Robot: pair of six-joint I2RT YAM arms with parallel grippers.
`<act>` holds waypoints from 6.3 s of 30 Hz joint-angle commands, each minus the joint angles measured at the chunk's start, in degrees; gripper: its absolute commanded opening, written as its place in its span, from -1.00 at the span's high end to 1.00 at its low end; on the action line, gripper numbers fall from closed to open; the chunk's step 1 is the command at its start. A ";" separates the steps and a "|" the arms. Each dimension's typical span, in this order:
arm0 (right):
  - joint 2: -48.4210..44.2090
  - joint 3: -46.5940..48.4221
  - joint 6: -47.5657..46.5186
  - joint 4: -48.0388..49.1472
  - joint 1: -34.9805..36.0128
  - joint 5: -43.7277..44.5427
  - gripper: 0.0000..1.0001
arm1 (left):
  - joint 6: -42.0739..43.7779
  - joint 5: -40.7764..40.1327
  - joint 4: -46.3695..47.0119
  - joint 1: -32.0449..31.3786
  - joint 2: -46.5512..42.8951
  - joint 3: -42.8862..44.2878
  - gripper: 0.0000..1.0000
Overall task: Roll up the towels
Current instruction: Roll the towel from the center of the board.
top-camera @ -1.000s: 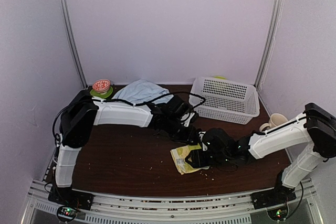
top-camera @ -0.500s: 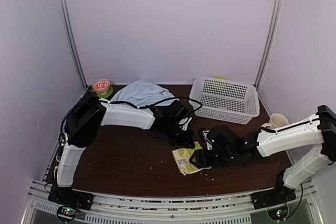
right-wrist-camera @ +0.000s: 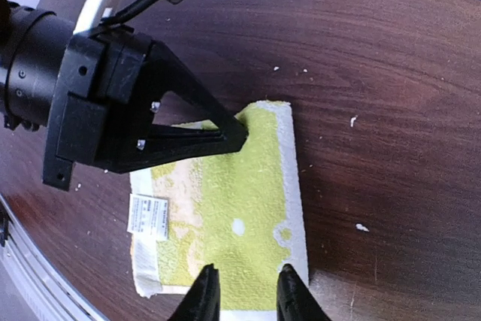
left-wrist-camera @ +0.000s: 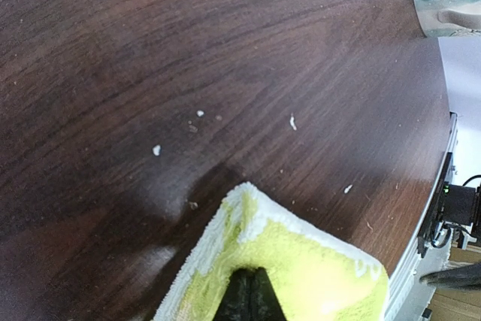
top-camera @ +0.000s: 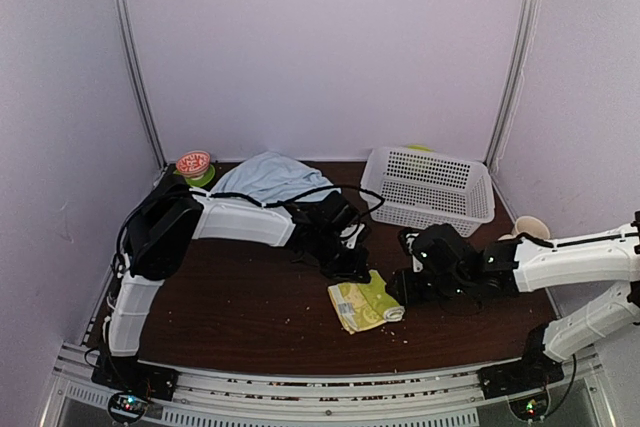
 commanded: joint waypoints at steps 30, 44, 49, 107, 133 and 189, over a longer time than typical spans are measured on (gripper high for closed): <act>-4.30 -3.20 6.80 3.76 -4.96 -7.61 -0.20 | 0.55 -3.36 0.99 0.36 -0.82 -7.75 1.00; 6.62 -14.26 15.21 28.44 -13.32 -22.47 -0.24 | 0.37 -3.37 1.47 0.25 -1.23 -8.26 1.00; 11.64 -15.18 16.21 33.60 -13.33 -25.75 -0.17 | 0.37 -3.36 1.38 0.24 -1.50 -8.39 1.00; 26.14 19.84 1.78 -17.75 9.73 22.03 1.00 | 1.50 -5.71 3.12 0.33 -10.33 -14.68 0.89; 23.49 19.34 -1.64 -8.26 11.66 14.48 0.43 | 0.51 -4.86 3.92 0.33 -9.10 -15.17 1.00; 22.75 4.63 -3.59 13.09 9.91 -0.35 -0.15 | 0.93 -0.88 4.81 1.11 -11.35 -10.23 0.96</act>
